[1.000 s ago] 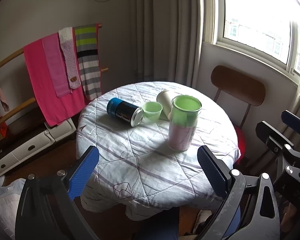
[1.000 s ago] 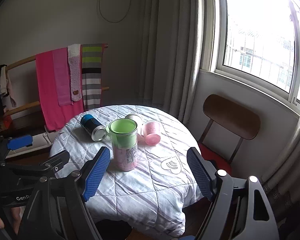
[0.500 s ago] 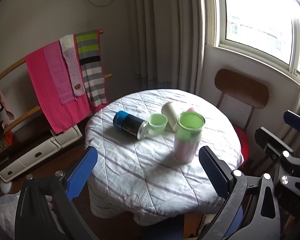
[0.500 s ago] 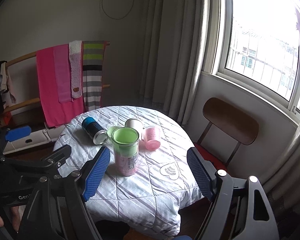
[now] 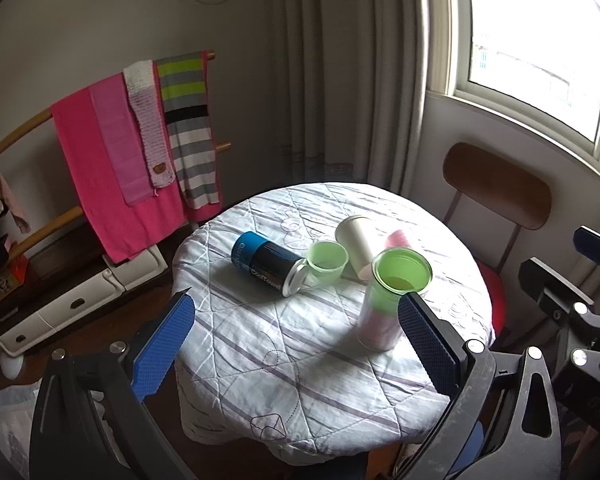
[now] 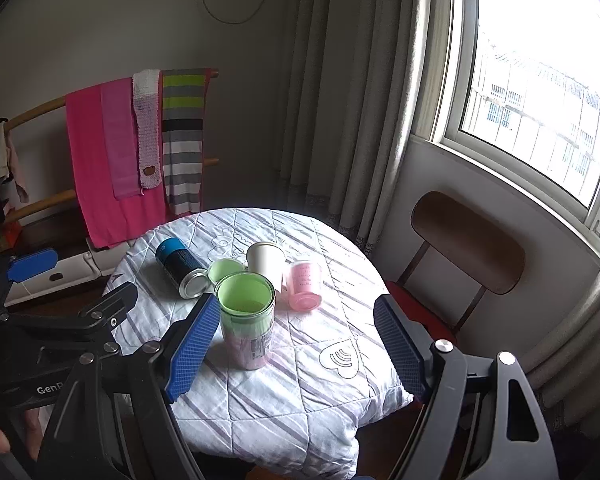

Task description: Flip cup upright

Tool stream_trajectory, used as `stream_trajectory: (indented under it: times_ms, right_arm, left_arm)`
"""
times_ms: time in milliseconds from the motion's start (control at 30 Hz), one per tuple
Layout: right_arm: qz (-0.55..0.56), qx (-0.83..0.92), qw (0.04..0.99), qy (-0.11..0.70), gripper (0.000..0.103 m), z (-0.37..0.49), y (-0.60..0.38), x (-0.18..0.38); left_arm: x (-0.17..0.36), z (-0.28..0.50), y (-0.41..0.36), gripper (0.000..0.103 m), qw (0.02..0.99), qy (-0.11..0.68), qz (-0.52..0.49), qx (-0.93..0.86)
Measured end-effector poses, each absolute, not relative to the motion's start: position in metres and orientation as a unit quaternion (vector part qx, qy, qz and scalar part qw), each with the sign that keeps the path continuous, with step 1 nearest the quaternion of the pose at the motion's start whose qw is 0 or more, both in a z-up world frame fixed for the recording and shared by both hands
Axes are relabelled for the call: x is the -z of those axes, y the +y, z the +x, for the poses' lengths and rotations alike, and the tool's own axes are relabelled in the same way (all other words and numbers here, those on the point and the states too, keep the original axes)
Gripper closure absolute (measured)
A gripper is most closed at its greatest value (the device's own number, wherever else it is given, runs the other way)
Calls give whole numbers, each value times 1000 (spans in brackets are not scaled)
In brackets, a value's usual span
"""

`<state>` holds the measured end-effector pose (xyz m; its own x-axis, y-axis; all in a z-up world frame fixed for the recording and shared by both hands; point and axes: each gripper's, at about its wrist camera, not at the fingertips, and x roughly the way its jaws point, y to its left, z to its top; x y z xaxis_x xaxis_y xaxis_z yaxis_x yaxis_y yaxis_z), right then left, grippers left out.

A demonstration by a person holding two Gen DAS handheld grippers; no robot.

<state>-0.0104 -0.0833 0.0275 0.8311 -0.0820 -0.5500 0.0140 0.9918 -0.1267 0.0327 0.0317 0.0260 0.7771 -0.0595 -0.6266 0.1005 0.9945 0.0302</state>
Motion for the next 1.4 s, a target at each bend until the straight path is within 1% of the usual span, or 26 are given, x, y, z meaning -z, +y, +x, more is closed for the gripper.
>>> stream_trajectory:
  times_ms: [133,267,500,633,867,1400]
  right_arm:
    - [-58,20,958,281,23,-8,-82,-30]
    - [-47,23,971,233,23,-17,-85,-34]
    - [-52,32,983,175,22,-28,-81,-32]
    - [-52,50,983,170,22,-28,-81,-29]
    - [-41,75,982,169,22,-30,-87,-31]
    - [-38,84,981,172,22,-34,-90,-30]
  left_arm:
    - [-28,33,37,0,948,315,21,41]
    - [-33,26,36,0,964,261,10,58]
    - [-25,22,32,0,967,242,12,84]
    - [-22,25,29,0,965,243,14,96]
    - [-24,20,21,0,967,221,22,124]
    - [-20,23,17,0,966,227,22,124]
